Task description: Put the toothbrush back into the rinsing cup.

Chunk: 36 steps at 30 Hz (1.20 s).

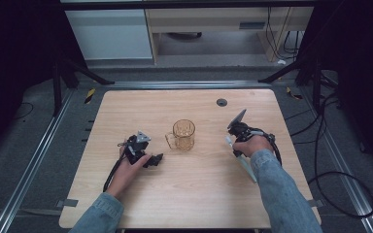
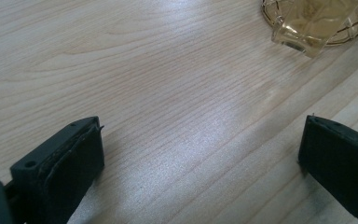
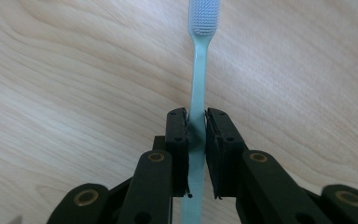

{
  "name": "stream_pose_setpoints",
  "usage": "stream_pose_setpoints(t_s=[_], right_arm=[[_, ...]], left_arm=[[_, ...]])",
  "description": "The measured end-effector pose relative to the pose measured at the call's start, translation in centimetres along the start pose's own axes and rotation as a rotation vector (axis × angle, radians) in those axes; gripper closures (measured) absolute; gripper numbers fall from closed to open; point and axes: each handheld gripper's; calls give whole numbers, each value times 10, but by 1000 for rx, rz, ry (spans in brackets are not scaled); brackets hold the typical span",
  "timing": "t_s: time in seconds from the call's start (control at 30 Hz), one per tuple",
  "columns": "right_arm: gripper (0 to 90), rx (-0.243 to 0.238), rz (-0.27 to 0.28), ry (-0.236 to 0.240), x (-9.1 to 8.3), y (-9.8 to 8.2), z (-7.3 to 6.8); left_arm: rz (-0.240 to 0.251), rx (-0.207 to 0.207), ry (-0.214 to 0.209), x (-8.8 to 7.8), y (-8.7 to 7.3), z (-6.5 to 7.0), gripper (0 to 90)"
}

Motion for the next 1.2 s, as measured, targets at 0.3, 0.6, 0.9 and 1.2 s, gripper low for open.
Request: stream_pose_setpoints(t_s=[0.3, 0.6, 0.9, 1.2], right_arm=[[795, -23, 140, 33, -33, 4, -12], [795, -111, 243, 67, -49, 6, -42], [795, -230, 313, 118, -58, 13, -86], [795, -293, 363, 170, -59, 22, -118]], left_arm=[[0, 0, 0, 0, 0, 0, 0], [-1, 1, 0, 0, 0, 0, 0], [-2, 1, 0, 0, 0, 0, 0], [-1, 0, -1, 0, 0, 0, 0]])
Point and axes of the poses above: each handheld gripper's, and its own axes: x roughly forward along the jaws, y roughly out of its top, z roughly to its right, and after that the axes turned 3 degrees about -x, right-handed
